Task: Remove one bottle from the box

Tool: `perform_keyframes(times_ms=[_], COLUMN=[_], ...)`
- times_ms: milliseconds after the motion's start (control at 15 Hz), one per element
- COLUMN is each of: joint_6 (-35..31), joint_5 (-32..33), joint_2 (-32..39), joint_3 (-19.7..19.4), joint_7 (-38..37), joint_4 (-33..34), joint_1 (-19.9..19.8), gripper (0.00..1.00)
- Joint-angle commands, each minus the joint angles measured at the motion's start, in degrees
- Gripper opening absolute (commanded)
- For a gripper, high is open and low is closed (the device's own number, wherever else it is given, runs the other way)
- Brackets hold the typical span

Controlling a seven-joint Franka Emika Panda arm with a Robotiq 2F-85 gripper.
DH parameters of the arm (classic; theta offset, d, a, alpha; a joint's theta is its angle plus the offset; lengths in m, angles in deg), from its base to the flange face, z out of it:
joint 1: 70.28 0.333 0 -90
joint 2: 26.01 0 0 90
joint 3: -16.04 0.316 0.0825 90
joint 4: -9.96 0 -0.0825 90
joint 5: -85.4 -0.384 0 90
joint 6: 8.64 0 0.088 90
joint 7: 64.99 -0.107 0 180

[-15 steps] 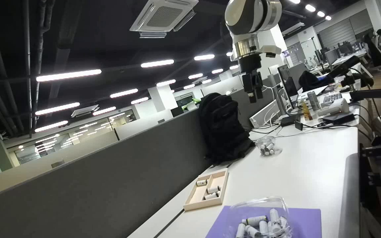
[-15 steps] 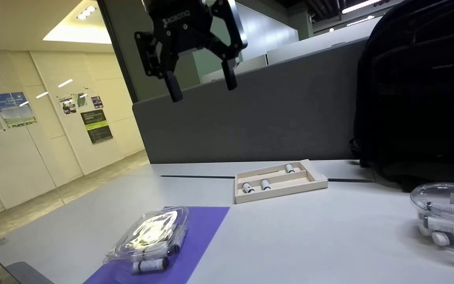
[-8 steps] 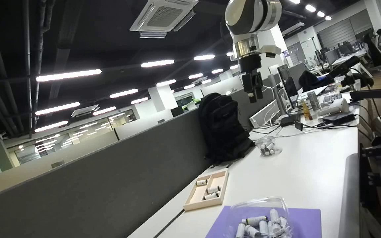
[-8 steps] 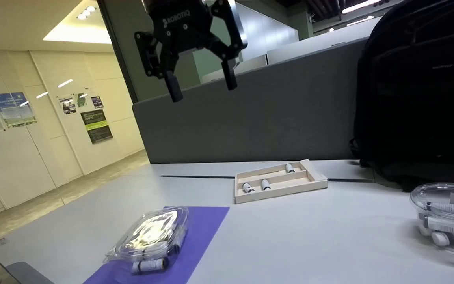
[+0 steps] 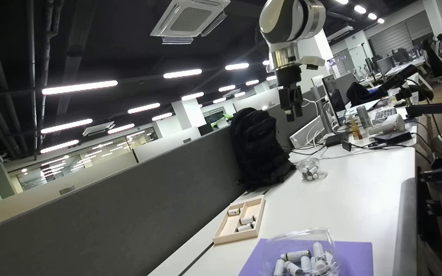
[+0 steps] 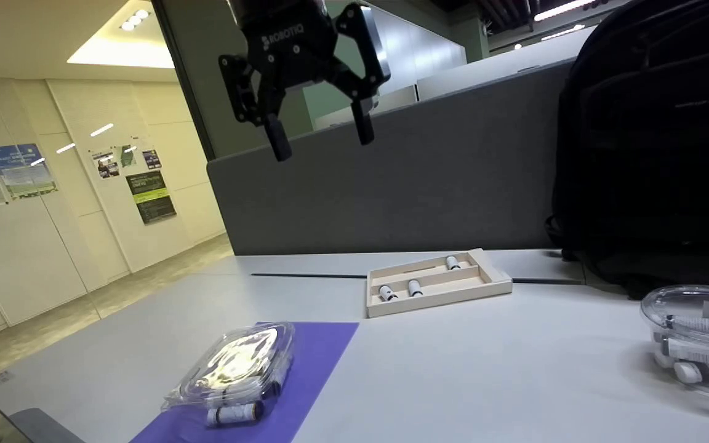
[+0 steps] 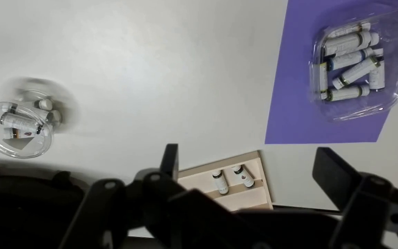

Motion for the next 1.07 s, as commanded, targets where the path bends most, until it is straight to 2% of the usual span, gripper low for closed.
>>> perform_keyframes(times_ms=[0,267,800,1000], joint_6=[-3.82,-7.35,-13.35,-13.40], joint_5=[-2.52,-3.86,-3.72,-3.78], joint_2=[7.92,17.74,36.76,42.96], joint_3=[0.79,3.33,12.43,15.83], joint_7=[0.29,0.41,1.91,1.74], joint_4=[4.94,11.60,27.76,33.41], joint_1=[0.65,1.20,-0.45,-1.39], gripper=[1.00,1.00,1.00,1.00])
